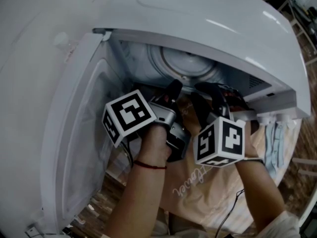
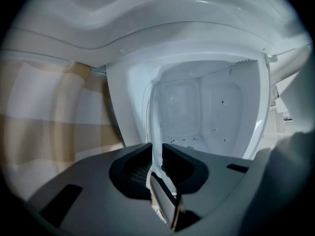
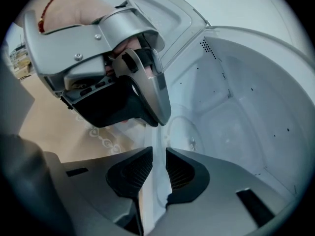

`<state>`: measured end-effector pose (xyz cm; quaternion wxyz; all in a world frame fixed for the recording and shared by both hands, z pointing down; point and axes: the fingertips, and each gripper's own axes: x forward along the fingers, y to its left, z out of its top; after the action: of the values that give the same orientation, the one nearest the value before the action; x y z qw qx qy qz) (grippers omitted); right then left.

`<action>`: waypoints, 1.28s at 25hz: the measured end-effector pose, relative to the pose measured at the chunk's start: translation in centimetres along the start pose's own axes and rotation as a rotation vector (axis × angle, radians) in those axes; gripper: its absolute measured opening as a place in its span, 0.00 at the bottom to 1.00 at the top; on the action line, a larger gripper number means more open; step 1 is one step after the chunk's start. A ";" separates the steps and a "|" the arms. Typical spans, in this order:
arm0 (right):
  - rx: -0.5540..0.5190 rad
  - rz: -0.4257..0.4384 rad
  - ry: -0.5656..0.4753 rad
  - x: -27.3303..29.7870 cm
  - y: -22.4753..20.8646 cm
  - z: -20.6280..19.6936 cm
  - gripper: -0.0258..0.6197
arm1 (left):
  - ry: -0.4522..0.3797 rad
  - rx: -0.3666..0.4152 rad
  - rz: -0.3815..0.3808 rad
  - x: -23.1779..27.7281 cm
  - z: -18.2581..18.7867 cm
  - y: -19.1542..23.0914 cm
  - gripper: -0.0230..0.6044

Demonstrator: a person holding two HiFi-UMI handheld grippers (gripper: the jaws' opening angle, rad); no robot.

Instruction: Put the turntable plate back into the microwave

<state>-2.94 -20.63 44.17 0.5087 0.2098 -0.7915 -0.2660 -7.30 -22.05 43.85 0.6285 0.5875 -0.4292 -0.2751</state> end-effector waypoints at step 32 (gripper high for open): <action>0.469 -0.098 -0.202 -5.1 -2.1 -0.1 0.16 | 0.070 0.434 -0.210 -2.1 -3.9 -4.2 0.12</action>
<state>-0.70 -19.17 39.29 0.3509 0.3325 -0.8672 -0.1195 -4.27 -18.99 39.57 0.4700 0.7593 -0.3929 -0.2196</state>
